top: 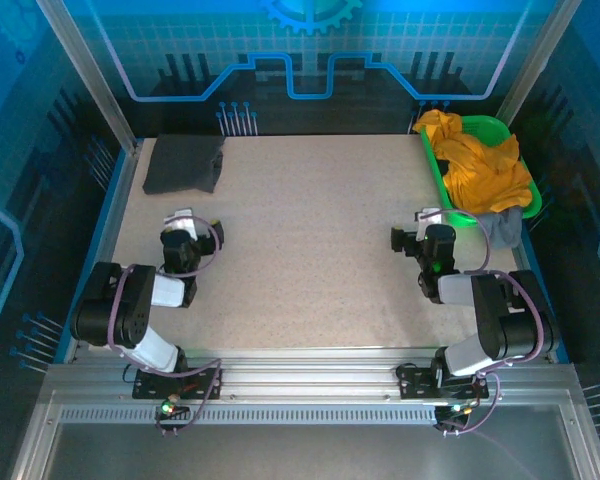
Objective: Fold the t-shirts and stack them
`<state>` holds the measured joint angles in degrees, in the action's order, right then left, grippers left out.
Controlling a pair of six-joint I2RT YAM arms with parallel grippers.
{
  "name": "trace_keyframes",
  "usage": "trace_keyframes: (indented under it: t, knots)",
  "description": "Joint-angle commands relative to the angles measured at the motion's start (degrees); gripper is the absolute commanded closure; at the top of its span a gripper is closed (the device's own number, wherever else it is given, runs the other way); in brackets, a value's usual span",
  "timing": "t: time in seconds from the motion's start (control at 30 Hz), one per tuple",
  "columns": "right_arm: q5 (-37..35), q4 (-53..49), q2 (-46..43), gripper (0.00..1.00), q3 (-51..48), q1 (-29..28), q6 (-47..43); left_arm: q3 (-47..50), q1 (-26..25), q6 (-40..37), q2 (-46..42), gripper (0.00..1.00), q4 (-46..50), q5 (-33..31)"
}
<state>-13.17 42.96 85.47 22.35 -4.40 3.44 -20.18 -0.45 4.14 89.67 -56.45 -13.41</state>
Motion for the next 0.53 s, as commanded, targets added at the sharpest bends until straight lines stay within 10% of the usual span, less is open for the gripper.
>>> trace_keyframes:
  t: [0.0, 0.5]
  knots:
    - [-0.37, 2.65, 0.49, 0.00, 1.08, -0.35, -1.26, -0.27, -0.34, -1.60, -0.77, 0.01, 0.97, 0.04]
    - [-0.45, 2.59, 0.64, 0.00, 1.21, -0.80, -1.66, -0.29, -0.34, -1.77, -0.69, 0.01, 0.92, -0.10]
